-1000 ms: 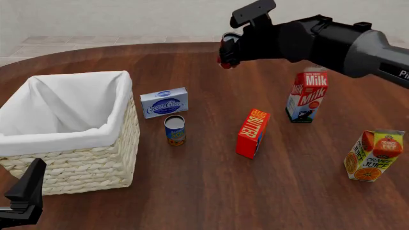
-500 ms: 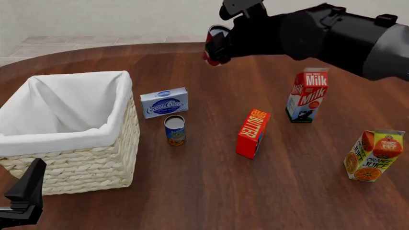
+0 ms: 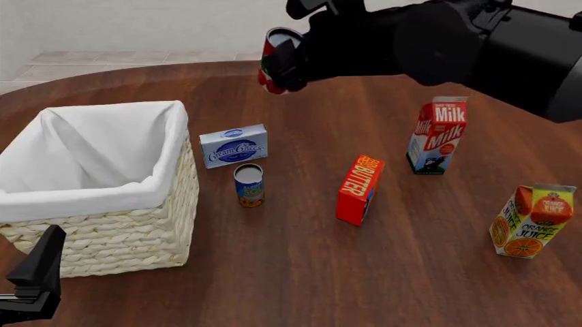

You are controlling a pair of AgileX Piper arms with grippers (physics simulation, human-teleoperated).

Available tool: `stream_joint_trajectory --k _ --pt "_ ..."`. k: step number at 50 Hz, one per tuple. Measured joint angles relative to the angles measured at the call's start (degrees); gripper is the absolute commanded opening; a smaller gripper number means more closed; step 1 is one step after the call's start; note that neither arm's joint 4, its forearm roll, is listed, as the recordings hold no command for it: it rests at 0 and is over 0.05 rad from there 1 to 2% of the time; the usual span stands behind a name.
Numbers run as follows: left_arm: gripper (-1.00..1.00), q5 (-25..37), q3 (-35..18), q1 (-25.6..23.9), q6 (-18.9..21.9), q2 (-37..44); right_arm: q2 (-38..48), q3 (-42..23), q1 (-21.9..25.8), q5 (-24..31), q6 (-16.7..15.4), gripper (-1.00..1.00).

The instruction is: Pick up the alphabet soup and the tomato sauce, and put them in the basket.

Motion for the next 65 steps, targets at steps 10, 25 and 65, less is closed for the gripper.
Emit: stream_joint_trajectory --k 10,25,65 --pt "1.00 0.00 0.00 0.00 0.00 0.00 -1.51 -0.11 2.28 0.85 0.22 -1.00" --pt "1.00 0.00 0.00 0.00 0.00 0.00 -3.15 -0.16 5.07 1.78 0.30 -1.00" --pt "1.00 0.00 0.00 0.00 0.00 0.00 -3.15 -1.78 10.16 3.41 -0.30 -1.00"
